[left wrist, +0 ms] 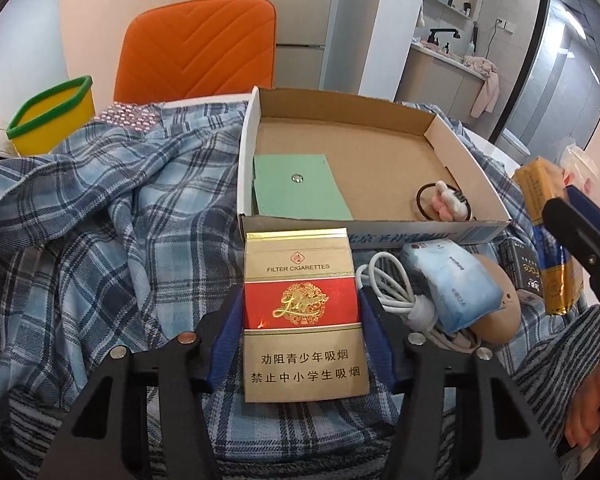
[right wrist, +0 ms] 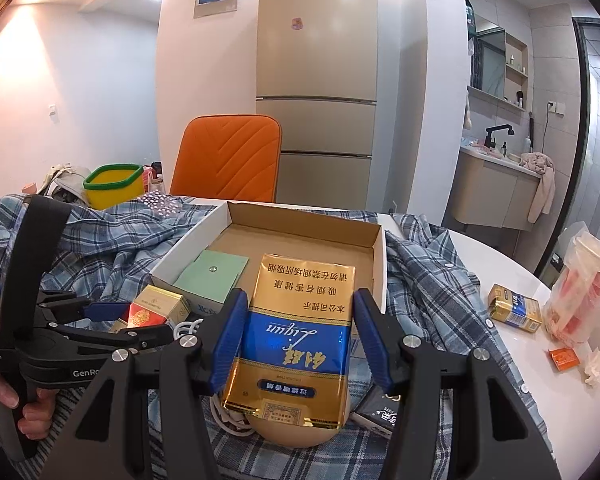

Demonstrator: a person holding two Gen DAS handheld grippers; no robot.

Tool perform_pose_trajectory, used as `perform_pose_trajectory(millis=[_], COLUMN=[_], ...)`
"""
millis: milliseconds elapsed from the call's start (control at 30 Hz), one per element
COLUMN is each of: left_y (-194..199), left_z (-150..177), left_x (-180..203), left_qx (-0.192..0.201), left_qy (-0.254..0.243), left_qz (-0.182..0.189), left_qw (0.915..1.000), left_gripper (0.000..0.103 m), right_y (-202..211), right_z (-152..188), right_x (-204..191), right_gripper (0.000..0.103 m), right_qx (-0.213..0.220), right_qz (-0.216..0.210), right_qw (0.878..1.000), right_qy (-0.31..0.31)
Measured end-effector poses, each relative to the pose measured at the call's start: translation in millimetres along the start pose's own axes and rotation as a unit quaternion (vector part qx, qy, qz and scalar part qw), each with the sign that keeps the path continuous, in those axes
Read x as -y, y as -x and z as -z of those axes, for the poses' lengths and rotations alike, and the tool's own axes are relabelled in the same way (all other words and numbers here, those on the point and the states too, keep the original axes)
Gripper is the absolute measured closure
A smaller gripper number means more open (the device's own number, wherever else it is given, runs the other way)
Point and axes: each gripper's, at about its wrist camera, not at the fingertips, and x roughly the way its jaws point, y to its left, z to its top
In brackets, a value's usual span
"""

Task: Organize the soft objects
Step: 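Grasp the gold-and-blue Liqun pack with the right tool while the left tool grasps the red cigarette pack, then lift both packs over the cardboard box and open both tools to drop them inside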

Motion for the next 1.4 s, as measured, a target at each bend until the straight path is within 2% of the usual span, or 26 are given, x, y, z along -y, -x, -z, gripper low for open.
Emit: perform_pose_trajectory(millis=[133,267,467,633,800,967,1167,1400], left_y=[15.8,41.2,80.9,104.8,116.2,126.7,156.8,169.0], left_z=[1.2,4.6,13.8,20.7,25.3,25.4,34.1,20.1], left_x=[-0.2,9.5,19.9,18.5,21.7,22.3,31.1,41.4], left_qx=[0.042,0.115,0.236,0.31,0.346,0.362,0.403,0.438], left_qy=[0.001,-0.022,-0.051,-0.05,-0.06,-0.055,-0.057,-0.064], left_qz=[-0.001,-0.008,-0.009,-0.011,-0.012,-0.01,-0.006,-0.006], left_qw=[0.9991,0.9931,0.9703,0.9492,0.9361,0.9304,0.9134,0.8965], left_gripper=[0.048,0.048,0.048,0.048,0.048,0.048,0.048,0.048], right_y=[1.8,5.0,19.4,34.9,45.7,54.4,72.0,84.6], right_z=[0.8,2.2,1.2,0.2,-0.1,-0.1,-4.3,-18.0], right_x=[-0.4,-3.0,-4.2,-3.7,-3.1,-5.6,-3.2,-0.6], right_gripper=[0.046,0.046,0.046,0.046,0.046,0.046,0.046,0.046], right_qx=[0.006,0.015,0.052,0.092,0.12,0.137,0.17,0.191], right_qz=[-0.002,-0.007,-0.019,-0.014,-0.01,-0.006,0.003,0.015], right_qw=[1.0,1.0,0.998,0.996,0.993,0.99,0.985,0.981], right_qy=[0.0,0.007,0.004,-0.004,-0.01,-0.011,-0.017,-0.021])
